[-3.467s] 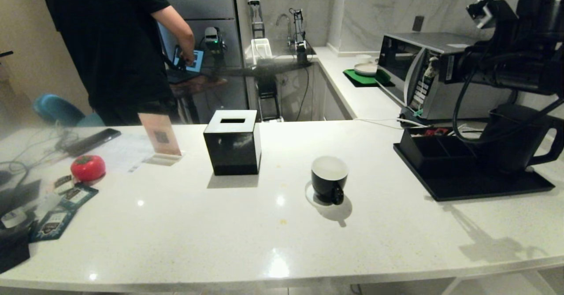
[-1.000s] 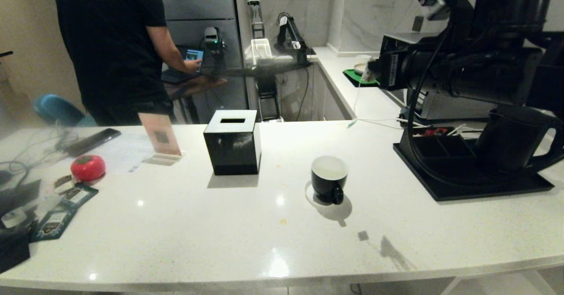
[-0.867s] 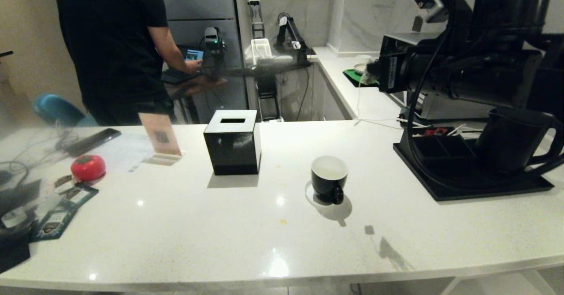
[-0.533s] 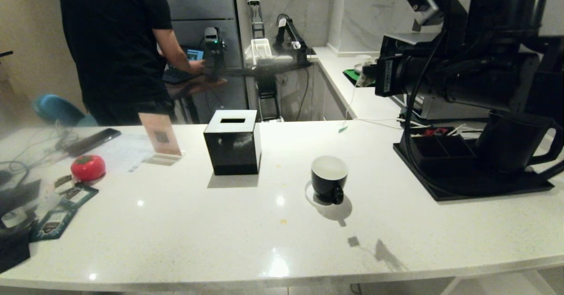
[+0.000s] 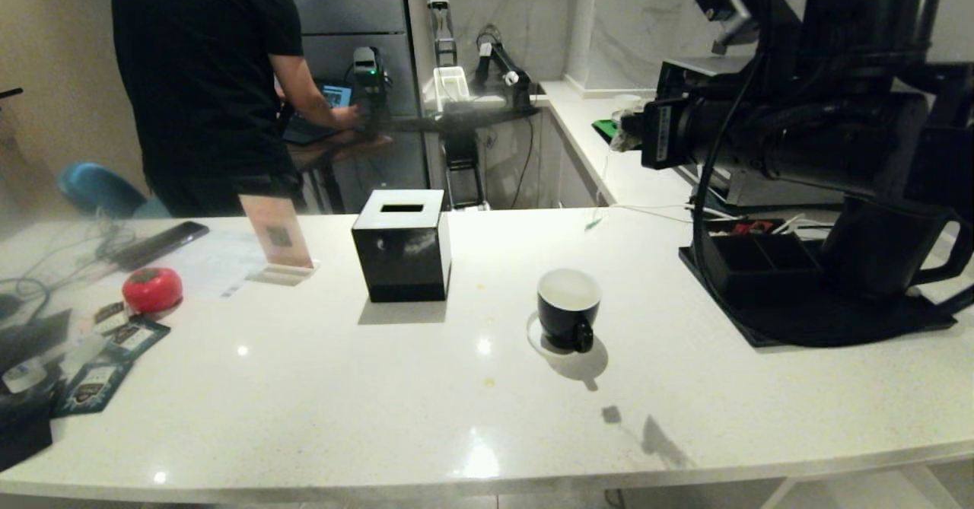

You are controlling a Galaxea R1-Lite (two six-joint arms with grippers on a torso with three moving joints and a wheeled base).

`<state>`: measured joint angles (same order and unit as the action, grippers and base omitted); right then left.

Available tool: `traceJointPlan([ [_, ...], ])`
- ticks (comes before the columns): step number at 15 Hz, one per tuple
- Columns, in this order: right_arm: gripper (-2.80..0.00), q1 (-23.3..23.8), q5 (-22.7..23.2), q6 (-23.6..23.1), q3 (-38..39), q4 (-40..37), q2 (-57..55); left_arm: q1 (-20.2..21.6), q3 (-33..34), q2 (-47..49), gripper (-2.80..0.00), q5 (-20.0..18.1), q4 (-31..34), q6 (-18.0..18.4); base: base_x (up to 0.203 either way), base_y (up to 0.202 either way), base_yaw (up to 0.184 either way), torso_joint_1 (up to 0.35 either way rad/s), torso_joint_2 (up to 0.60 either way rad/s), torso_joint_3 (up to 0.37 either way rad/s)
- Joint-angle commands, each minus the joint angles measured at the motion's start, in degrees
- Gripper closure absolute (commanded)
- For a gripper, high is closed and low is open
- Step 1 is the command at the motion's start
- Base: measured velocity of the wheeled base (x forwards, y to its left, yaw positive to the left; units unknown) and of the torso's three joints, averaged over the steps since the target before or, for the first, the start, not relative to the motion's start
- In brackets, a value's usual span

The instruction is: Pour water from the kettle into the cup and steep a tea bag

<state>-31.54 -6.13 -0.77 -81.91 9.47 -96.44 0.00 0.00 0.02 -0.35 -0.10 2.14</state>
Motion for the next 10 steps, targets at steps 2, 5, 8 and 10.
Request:
traceJointPlan([
  [2, 0.0, -1.4, -0.6, 0.0, 0.1, 0.0, 0.2, 0.0, 0.0, 0.0, 0.0, -0.3, -0.3, 0.8, 0.0, 0.0, 0.0, 0.0, 0.0, 0.0],
  [5, 0.0, -3.0, -1.8, 0.0, 0.1, -0.1, 0.2, 0.0, -0.3, 0.0, 0.0, -0.2, -1.9, 0.6, 0.0, 0.0, 0.0, 0.0, 0.0, 0.0],
  [8, 0.0, -3.5, -2.1, 0.0, 0.1, -0.1, 0.4, 0.0, -2.0, 0.0, 0.0, -0.2, -2.0, 0.6, 0.0, 0.0, 0.0, 0.0, 0.0, 0.0],
  [10, 0.0, -3.9, -2.7, 0.0, 0.4, -0.1, 0.7, 0.0, -3.2, 0.0, 0.0, -0.4, -2.0, 1.0, 0.0, 0.0, 0.0, 0.0, 0.0, 0.0],
])
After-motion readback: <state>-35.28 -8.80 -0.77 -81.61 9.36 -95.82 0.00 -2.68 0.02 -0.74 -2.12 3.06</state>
